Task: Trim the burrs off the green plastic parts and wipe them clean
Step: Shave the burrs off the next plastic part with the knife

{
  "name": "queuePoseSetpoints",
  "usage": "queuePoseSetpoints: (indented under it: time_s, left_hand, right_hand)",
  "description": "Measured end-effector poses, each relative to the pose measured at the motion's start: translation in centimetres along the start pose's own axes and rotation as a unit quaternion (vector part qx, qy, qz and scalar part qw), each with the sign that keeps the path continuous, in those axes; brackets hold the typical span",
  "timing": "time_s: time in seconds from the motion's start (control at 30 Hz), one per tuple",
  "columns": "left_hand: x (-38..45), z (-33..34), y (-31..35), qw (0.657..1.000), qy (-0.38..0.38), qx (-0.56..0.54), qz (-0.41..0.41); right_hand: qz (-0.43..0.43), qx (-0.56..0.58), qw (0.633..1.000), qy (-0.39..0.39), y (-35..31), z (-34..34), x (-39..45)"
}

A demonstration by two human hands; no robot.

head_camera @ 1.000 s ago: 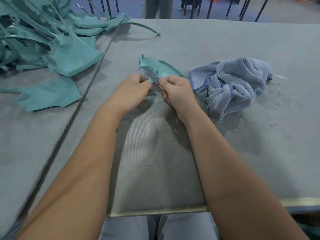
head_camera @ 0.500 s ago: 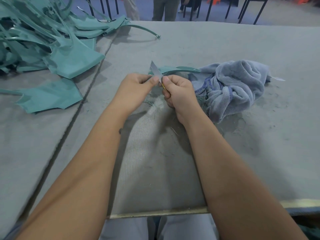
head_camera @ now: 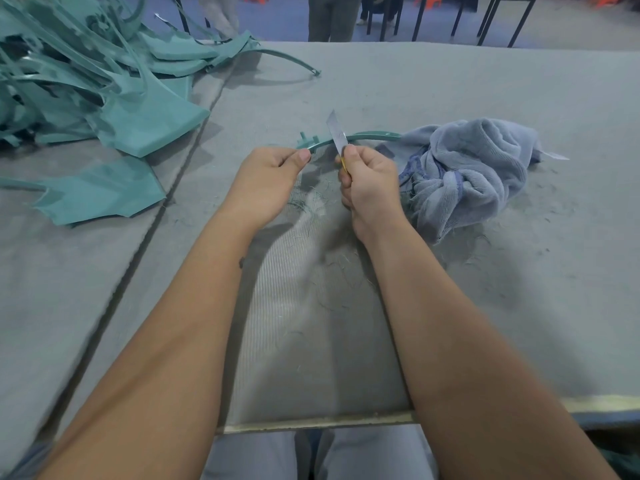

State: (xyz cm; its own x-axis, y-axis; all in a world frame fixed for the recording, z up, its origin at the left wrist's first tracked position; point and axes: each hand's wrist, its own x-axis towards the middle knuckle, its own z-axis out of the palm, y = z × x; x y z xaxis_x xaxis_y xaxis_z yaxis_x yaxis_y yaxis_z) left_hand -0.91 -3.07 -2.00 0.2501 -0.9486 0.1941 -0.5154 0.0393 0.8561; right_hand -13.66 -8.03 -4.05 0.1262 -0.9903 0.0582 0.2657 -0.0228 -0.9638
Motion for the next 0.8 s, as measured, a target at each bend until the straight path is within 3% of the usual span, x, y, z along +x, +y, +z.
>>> queuePoseSetpoints:
  time_s: [0.2, 0.4, 0.63, 0.8]
  left_hand:
    - [-0.1, -0.6, -0.3, 1.0, 0.012, -0.02, -0.014]
    - [-0.2, -0.7, -0.2, 1.0, 0.018, 0.008, 0.003]
    - [-1.1, -0.9, -0.4, 0.965, 0.133, 0.218, 0.056]
    - [-1.4, -1.1, -0.1, 0.947, 0.205, 0.227, 0.096]
  right_hand:
    - [0.037, 0.122, 0.991, 0.046, -0.4, -0.6, 0.6]
    - [0.028, 0.119, 0.99, 0.067, -0.4, -0.4, 0.3]
    - [-0.081, 0.087, 0.988, 0.094, -1.4, -0.4, -0.6]
    - [-0.039, 0.107, 0.986, 0.119, -1.8, -1.2, -0.3]
